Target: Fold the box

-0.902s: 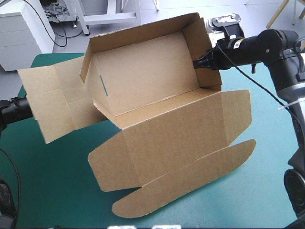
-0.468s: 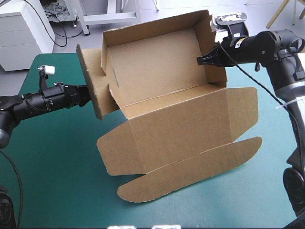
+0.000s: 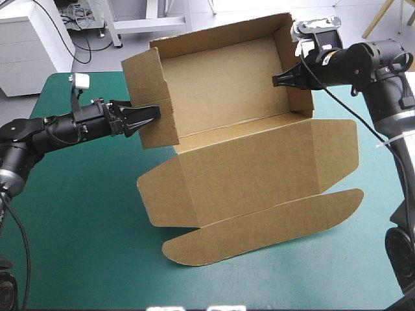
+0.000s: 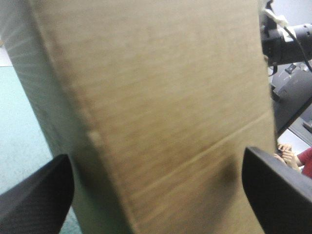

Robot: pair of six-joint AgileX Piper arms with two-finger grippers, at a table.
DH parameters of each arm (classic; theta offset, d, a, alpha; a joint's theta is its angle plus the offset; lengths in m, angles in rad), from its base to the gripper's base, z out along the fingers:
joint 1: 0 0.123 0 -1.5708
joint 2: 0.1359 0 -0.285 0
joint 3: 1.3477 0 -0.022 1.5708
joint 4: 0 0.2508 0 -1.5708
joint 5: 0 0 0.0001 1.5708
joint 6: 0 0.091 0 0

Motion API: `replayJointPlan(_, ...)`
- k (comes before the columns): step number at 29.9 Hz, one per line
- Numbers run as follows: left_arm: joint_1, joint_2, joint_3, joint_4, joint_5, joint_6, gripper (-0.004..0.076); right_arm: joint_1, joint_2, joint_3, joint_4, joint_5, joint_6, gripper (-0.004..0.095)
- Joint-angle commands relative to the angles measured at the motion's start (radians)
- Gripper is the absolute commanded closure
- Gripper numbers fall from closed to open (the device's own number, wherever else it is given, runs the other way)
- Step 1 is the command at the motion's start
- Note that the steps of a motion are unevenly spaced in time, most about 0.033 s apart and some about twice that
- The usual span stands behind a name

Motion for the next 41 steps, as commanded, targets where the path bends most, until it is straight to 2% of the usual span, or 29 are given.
replayJointPlan(1, -0.039, -0.038, -0.059, -0.092, 0.103, -0.016, 0.0073, -0.003, -0.044, -0.028, -0.007, -0.053, 0.021, 0.0908)
replayJointPlan(11, -0.057, -0.038, -0.066, -0.046, 0.077, -0.054, 0.0073, -0.002, -0.046, -0.028, -0.005, -0.051, 0.054, 0.0907)
replayJointPlan(16, -0.076, -0.045, -0.113, 0.108, -0.072, -0.192, 0.0073, 0.046, -0.046, -0.028, -0.054, -0.063, 0.085, 0.0907)
replayJointPlan(19, -0.149, -0.057, -0.191, 0.352, -0.207, -0.351, 0.0073, 0.115, -0.046, -0.028, -0.153, -0.088, 0.153, 0.0907)
replayJointPlan(23, -0.287, -0.061, -0.299, 0.698, -0.374, -0.646, 0.0073, 0.206, -0.046, -0.028, -0.317, -0.099, 0.259, 0.0907)
replayJointPlan(29, -0.452, -0.061, -0.346, 1.155, -0.478, -1.058, 0.0073, 0.334, -0.046, -0.028, -0.518, -0.099, 0.382, 0.0907)
replayJointPlan(32, -0.510, -0.057, -0.346, 1.352, -0.526, -1.236, 0.0073, 0.374, -0.046, -0.028, -0.571, -0.099, 0.406, 0.0907)
replayJointPlan(35, -0.527, -0.055, -0.346, 1.446, -0.547, -1.340, 0.0073, 0.396, -0.046, -0.028, -0.574, -0.099, 0.409, 0.0907)
replayJointPlan(41, -0.527, -0.038, -0.346, 1.451, -0.547, -1.381, 0.0094, 0.397, -0.046, -0.028, -0.568, -0.097, 0.409, 0.0908)
